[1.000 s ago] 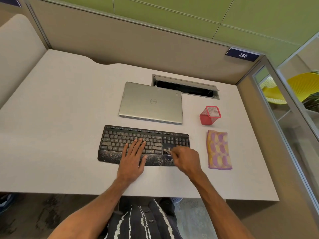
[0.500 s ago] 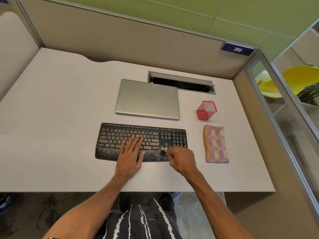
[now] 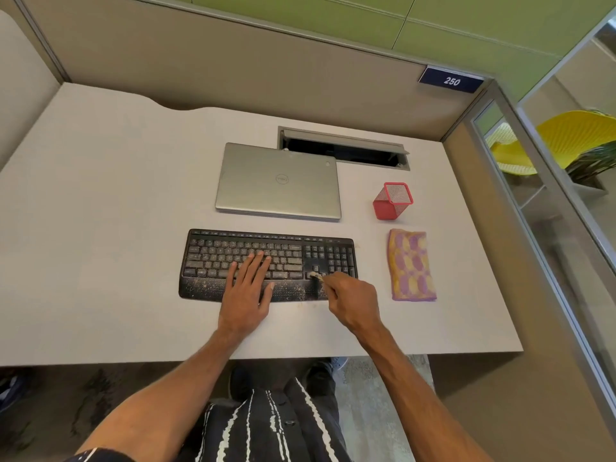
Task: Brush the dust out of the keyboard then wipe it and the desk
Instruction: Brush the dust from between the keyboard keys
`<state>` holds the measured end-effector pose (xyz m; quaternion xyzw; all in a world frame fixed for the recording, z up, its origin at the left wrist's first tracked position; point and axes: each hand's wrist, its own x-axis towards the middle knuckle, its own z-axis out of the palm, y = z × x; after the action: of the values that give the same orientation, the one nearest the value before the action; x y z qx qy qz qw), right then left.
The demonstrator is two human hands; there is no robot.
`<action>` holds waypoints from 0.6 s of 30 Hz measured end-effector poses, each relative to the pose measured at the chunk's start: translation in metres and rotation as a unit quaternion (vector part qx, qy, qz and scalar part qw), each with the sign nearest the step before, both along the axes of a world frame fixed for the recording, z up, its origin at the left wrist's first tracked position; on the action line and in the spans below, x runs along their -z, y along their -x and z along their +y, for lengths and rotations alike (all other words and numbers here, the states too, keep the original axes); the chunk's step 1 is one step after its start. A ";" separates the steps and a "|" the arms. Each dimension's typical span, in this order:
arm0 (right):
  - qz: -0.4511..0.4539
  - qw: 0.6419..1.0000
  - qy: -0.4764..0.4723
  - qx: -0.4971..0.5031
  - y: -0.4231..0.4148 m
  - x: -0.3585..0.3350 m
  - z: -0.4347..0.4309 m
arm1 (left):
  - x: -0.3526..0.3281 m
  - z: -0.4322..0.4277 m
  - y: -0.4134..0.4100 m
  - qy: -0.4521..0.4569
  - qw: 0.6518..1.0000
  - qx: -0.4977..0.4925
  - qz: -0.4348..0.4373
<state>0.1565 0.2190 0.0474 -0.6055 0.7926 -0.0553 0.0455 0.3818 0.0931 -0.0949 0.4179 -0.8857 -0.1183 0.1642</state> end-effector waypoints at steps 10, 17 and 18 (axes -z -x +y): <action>-0.013 0.998 -0.025 -0.054 -0.004 0.005 0.025 | -0.001 0.002 0.000 0.002 1.000 -0.002 0.013; 0.007 0.999 -0.012 -0.030 -0.015 0.000 0.002 | -0.001 0.002 -0.001 -0.001 1.000 -0.003 0.012; 0.014 0.999 -0.025 -0.035 -0.017 -0.001 0.003 | -0.001 0.002 0.000 0.000 1.000 -0.003 0.014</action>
<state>0.1736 0.2217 0.0481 -0.6324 0.7725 -0.0253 0.0514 0.3822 0.0950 -0.0937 0.4186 -0.8822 -0.1234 0.1768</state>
